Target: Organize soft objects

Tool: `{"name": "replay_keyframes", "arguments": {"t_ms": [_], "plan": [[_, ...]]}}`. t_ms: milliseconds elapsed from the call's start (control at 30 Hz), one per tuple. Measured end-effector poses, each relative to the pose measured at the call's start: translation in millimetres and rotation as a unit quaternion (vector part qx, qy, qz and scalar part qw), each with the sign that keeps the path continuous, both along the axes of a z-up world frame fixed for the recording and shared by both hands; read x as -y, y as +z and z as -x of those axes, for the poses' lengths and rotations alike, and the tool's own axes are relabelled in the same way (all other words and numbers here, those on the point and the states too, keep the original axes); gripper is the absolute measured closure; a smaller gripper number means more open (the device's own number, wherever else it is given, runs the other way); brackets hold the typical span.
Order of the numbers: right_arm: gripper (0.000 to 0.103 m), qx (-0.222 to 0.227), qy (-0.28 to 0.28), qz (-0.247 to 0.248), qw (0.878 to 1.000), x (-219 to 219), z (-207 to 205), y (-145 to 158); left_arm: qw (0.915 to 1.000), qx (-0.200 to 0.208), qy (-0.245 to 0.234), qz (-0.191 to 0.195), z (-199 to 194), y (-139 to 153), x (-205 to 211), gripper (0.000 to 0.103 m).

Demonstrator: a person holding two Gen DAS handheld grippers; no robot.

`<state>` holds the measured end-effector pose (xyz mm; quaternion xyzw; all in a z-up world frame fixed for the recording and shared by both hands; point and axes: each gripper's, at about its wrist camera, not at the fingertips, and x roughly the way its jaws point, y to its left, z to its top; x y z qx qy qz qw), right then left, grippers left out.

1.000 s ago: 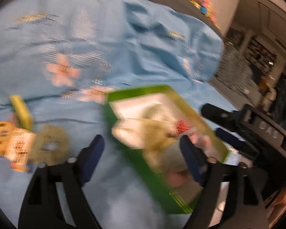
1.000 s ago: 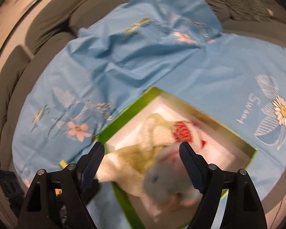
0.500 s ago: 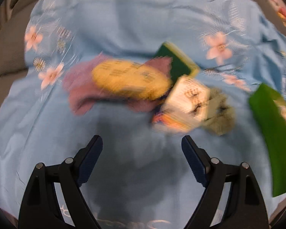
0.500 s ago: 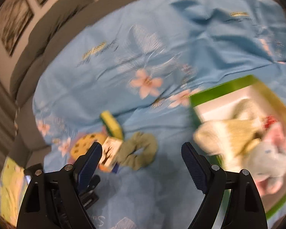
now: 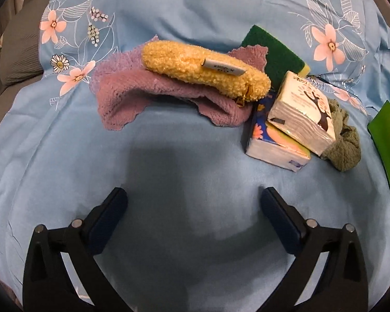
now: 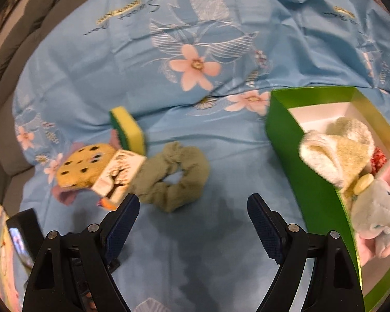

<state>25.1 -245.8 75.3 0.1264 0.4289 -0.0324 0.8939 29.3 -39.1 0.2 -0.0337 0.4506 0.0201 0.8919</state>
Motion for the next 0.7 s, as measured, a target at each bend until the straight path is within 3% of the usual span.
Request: {"name": "replay_keyframes", "arguments": {"t_ms": [300, 700], "plan": [[0.017, -0.017, -0.033, 0.014, 0.999, 12.6, -1.8, -4.6, 1.0, 0.0, -0.001, 0.004, 0.6, -0.5, -0.3, 0.001], [0.017, -0.021, -0.033, 0.028, 0.999, 10.8, 0.3, -5.0, 1.0, 0.0, 0.0, 0.003, 0.0, -0.4, -0.2, 0.001]]}}
